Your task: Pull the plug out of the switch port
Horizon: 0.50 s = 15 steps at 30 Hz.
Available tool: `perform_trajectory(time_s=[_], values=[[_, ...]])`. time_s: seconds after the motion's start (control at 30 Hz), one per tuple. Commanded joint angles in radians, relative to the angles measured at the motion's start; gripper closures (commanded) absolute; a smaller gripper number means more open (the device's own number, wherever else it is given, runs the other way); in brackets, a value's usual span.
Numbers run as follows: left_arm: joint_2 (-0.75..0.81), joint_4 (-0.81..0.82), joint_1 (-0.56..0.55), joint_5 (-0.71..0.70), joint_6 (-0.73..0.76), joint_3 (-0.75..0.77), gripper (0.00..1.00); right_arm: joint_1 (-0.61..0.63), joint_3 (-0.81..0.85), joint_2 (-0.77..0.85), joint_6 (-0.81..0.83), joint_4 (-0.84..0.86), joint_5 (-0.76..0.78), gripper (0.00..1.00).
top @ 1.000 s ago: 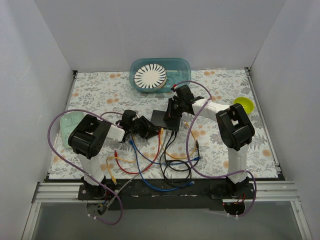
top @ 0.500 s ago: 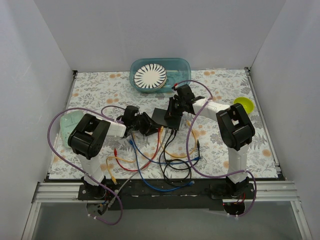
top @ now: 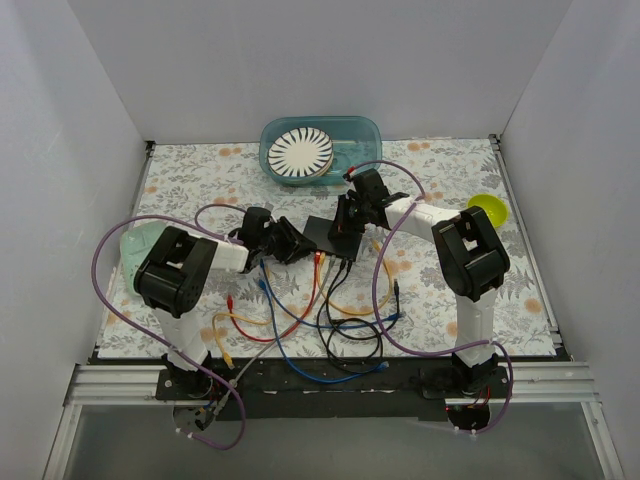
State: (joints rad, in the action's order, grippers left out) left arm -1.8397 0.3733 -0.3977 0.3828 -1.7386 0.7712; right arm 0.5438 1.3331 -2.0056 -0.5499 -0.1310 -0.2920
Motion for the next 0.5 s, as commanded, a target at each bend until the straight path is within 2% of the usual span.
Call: perform_trajectory(time_s=[0.0,0.27,0.47], values=[[-0.047,0.013,0.020,-0.027,0.045,-0.053,0.63,0.018,-0.018,-0.055,0.015,-0.105,-0.007,0.90],[-0.049,0.179,0.020,0.082,0.010,-0.145,0.63,0.018,-0.018,-0.059,0.015,-0.105,-0.009,0.90],[-0.087,0.196,0.011,0.133,0.005,-0.121,0.63,0.018,-0.012,-0.061,0.016,-0.108,-0.009,0.91]])
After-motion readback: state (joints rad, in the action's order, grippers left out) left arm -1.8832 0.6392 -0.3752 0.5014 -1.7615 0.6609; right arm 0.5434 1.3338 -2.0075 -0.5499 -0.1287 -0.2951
